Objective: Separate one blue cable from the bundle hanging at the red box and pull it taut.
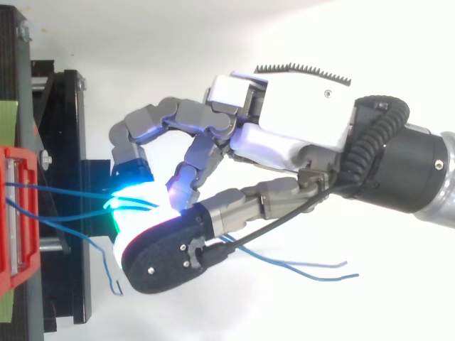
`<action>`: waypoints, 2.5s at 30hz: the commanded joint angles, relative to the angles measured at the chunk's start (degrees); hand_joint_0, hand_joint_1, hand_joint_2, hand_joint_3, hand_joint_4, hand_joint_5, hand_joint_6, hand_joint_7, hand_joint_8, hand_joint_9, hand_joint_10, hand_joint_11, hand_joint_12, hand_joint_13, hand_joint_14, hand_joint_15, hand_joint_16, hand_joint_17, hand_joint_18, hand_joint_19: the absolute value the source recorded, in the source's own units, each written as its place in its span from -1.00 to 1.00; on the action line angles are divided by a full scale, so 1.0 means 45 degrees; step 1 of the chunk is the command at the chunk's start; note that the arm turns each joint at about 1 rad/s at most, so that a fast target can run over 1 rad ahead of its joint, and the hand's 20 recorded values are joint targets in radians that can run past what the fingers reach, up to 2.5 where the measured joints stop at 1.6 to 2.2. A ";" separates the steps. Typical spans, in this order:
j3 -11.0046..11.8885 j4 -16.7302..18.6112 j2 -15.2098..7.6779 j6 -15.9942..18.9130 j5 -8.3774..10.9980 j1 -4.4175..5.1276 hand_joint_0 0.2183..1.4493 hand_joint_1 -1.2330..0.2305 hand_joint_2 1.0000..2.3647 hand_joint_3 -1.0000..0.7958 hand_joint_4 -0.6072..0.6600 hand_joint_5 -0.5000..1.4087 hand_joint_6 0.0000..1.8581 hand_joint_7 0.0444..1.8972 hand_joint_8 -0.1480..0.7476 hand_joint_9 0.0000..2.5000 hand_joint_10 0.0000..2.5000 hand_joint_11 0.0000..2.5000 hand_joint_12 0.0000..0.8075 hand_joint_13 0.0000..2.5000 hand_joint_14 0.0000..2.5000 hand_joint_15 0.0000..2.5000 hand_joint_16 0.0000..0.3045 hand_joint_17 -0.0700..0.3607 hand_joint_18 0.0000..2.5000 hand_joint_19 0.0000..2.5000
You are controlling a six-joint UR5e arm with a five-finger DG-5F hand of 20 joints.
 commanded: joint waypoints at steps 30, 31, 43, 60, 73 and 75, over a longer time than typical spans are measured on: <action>-0.0007 -0.0043 0.0000 -0.0005 0.0019 0.0000 -0.03 -0.52 -1.00 -0.44 -0.04 -0.68 -0.06 0.56 0.00 -0.12 -0.98 -0.24 -0.09 -0.19 -0.98 -0.53 -0.69 -0.18 -0.31 -0.51; -0.0007 -0.0043 0.0000 -0.0005 -0.0001 0.0000 -0.02 -0.52 -1.00 -0.44 -0.04 -0.68 -0.06 0.55 0.01 -0.12 -0.98 -0.24 -0.10 -0.19 -0.98 -0.53 -0.69 -0.18 -0.31 -0.51; -0.0007 -0.0043 0.0000 -0.0024 -0.0001 0.0000 -0.54 -0.20 -1.00 -0.44 0.18 -0.63 -0.08 0.48 0.11 0.03 -0.98 -0.23 -0.01 -0.09 -0.98 -0.51 -0.66 -0.13 -0.22 -0.46; -0.0007 -0.0043 0.0000 -0.0063 0.0019 0.0000 -0.39 -0.34 -0.96 0.04 0.14 -0.65 -0.08 0.49 0.13 0.01 -0.98 -0.22 0.04 -0.08 -0.98 -0.49 -0.65 -0.13 -0.22 -0.43; -0.0007 -0.0063 0.0000 -0.0083 -0.0020 0.0000 -0.35 -0.34 -1.00 -0.44 0.18 -0.66 -0.07 0.46 0.08 -0.02 -0.98 -0.22 -0.04 -0.11 -0.98 -0.49 -0.69 -0.18 -0.25 -0.44; -0.0007 -0.0063 0.0000 -0.0083 -0.0020 0.0000 -0.43 -0.20 -1.00 -0.44 0.18 -0.65 -0.08 0.43 0.11 0.04 -0.98 -0.22 -0.01 -0.07 -0.98 -0.49 -0.68 -0.16 -0.22 -0.43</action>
